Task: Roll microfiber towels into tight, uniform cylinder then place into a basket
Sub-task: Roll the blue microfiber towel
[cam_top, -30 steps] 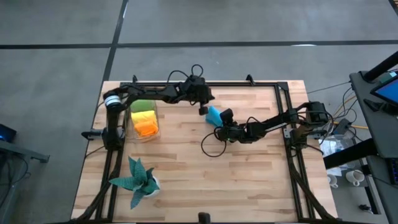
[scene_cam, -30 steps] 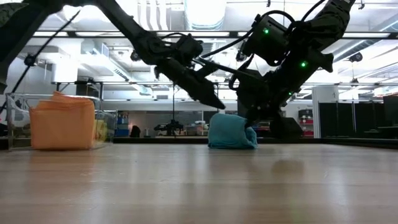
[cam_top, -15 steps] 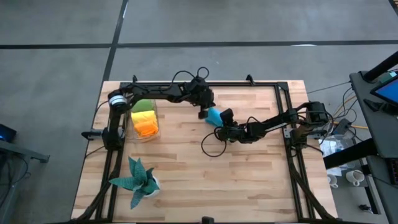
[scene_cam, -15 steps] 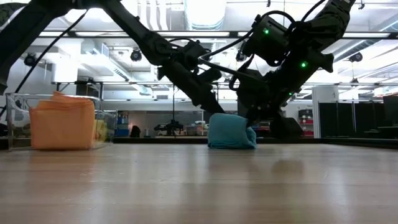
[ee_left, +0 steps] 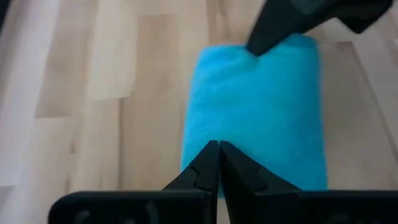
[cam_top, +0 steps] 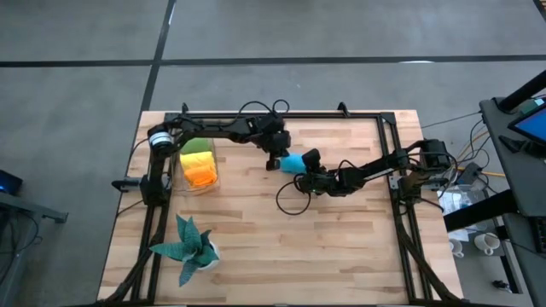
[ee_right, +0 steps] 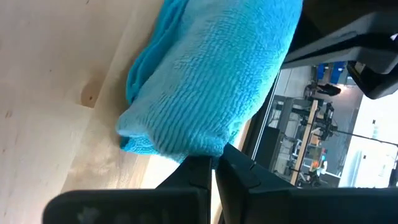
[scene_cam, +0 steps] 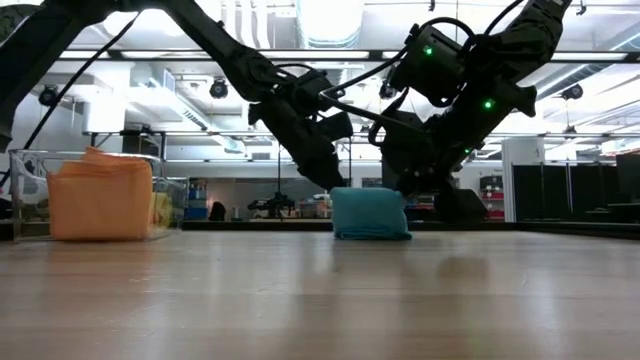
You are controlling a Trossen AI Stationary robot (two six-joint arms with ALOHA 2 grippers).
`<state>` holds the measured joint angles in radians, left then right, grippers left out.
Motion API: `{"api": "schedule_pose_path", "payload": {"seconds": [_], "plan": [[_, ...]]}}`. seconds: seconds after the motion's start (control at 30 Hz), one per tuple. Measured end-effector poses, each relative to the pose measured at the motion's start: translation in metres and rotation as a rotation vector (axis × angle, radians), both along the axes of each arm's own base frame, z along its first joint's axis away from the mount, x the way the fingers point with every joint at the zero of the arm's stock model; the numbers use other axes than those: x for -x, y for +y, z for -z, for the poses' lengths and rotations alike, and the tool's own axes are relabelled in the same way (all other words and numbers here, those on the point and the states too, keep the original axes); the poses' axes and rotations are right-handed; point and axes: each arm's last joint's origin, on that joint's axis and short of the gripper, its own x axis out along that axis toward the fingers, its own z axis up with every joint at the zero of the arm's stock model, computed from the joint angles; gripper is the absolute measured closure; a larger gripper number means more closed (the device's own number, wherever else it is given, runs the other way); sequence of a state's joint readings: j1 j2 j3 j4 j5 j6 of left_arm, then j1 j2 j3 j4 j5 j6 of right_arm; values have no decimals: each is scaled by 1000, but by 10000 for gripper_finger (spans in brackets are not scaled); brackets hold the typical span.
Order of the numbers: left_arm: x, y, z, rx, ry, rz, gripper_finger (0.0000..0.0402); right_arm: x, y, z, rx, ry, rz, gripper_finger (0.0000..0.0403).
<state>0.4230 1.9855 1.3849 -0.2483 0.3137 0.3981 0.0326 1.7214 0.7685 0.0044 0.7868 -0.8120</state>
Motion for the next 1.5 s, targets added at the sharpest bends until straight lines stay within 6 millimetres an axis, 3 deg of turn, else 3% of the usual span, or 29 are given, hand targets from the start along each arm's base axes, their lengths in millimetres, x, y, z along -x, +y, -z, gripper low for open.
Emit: {"api": "schedule_pose_path", "payload": {"seconds": [0.57, 0.8, 1.17, 1.37, 1.5], "plan": [[-12, -45, 7, 23, 35, 114, 402, 0, -1, 0, -50, -76, 70, 392], [-8, -53, 23, 20, 19, 132, 402, 1, -1, -2, -47, -78, 64, 336], [-8, -53, 27, 24, -20, 117, 402, 6, -2, -34, -9, -194, 116, 208], [-8, -53, 28, 22, -50, 109, 402, 19, -3, -53, -35, -253, 175, 198], [-9, -53, 27, 27, -61, 101, 402, 22, -1, -65, -269, -413, 180, 228]]}}
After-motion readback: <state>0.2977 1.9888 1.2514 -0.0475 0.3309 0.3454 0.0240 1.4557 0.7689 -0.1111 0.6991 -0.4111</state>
